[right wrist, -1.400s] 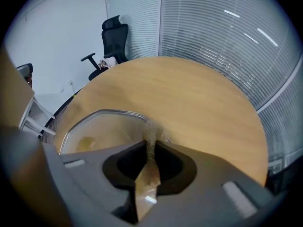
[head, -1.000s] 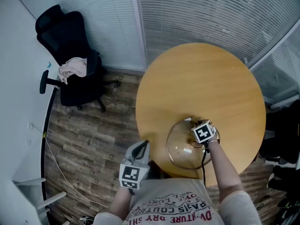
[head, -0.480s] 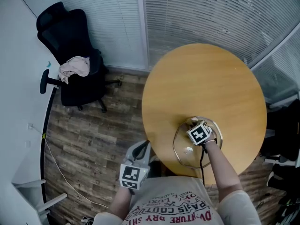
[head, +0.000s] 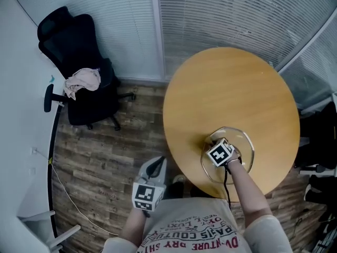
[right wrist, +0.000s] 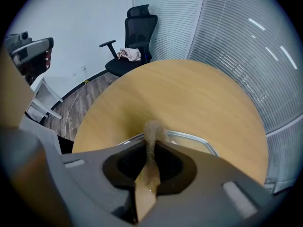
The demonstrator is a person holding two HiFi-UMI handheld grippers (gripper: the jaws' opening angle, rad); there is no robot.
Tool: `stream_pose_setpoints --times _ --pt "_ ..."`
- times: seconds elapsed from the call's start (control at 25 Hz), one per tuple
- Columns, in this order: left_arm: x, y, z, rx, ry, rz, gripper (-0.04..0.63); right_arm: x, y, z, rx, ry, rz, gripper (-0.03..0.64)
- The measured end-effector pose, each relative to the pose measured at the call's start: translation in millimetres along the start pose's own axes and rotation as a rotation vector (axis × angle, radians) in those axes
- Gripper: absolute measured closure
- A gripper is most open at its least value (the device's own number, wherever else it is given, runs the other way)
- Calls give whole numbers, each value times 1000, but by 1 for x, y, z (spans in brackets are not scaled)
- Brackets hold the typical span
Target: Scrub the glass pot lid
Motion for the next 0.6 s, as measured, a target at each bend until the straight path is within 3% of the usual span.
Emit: stream_pose_setpoints --times 0.36,0.6 --pt "16 -17 -9 12 0 21 588 -33 -2 -15 -1 -73 33 560" --pt "48 -32 -16 1 -24 68 588 -58 -6 -36 10 -181 68 560"
Point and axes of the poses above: the fingertips, and each gripper's own axes: y forward along the fingers, x to its right, z out of its top, the point moved 2 cm from there along -y, backward along the fingers, and after that the axes turned 13 degrees about z, right-handed, at the moved point
